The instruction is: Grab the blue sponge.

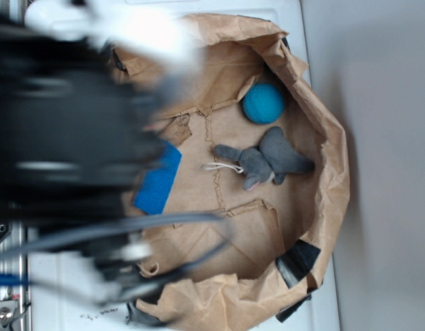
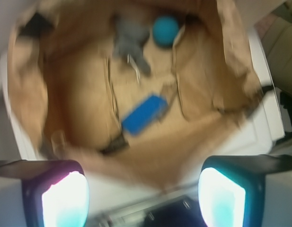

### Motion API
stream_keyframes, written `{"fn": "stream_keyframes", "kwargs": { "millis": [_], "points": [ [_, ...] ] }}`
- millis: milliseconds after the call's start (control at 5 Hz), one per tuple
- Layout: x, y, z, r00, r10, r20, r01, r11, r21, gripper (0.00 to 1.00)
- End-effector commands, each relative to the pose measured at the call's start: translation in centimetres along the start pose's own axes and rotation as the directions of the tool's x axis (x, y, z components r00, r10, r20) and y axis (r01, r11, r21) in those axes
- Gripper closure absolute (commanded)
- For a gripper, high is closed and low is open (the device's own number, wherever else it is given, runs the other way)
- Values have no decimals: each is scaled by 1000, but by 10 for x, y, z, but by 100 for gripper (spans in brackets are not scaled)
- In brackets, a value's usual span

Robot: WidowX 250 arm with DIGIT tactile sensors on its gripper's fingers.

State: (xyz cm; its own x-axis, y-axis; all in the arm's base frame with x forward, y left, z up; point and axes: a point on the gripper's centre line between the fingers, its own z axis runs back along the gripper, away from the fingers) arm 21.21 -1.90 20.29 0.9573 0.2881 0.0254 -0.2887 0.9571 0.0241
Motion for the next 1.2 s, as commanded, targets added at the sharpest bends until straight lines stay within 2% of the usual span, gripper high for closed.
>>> {"fn": "stream_keyframes", "kwargs": {
  "millis": [0, 200, 400, 600, 800, 1000],
  "points": [
    [5, 3, 12, 999, 18, 46, -18, 1000, -16, 0],
    [5, 3, 12, 999, 18, 46, -18, 1000, -16, 0],
    [13, 5, -38, 993, -118, -9, 118, 993, 12, 0],
    [24, 7, -75, 996, -84, -22, 85, 996, 13, 0],
    [7, 13, -101, 996, 51, -68, -49, 998, 26, 0],
    [11, 26, -118, 986, 166, -21, -165, 985, 50, 0]
  ]
}}
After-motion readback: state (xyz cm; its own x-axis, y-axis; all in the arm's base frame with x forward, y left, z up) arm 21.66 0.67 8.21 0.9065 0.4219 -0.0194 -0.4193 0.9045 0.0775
